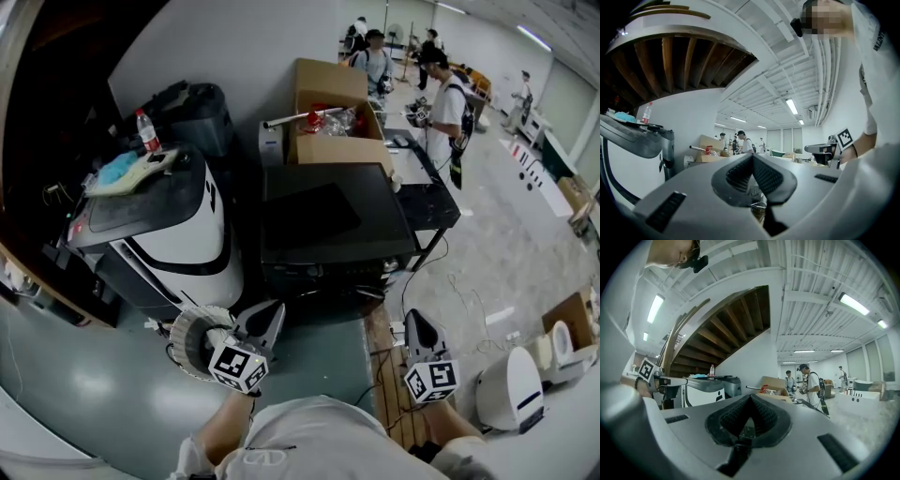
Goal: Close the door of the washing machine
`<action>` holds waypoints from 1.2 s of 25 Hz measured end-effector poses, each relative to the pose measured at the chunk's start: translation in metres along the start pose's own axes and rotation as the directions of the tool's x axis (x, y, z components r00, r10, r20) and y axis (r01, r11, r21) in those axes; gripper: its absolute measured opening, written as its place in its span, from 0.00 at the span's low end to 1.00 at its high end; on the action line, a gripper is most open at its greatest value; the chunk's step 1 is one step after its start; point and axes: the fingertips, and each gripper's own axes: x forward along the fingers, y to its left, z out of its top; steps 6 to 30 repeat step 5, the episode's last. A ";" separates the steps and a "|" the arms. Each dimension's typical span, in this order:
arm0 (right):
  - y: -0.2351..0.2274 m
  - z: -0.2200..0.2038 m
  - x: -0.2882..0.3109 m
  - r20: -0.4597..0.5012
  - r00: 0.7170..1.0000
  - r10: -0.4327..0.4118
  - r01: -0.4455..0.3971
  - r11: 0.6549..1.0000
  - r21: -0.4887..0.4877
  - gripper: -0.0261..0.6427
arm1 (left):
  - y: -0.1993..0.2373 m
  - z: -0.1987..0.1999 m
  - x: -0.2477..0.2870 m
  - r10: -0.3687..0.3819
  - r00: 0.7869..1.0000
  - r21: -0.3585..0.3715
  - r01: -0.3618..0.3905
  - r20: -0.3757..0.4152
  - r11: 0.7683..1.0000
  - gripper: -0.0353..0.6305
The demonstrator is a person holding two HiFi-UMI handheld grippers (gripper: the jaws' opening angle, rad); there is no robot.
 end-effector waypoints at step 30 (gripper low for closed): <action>0.003 -0.008 -0.002 -0.021 1.000 0.011 -0.011 1.000 0.002 0.05 | -0.001 -0.018 -0.005 0.014 1.000 -0.022 -0.014 -0.027 1.000 0.06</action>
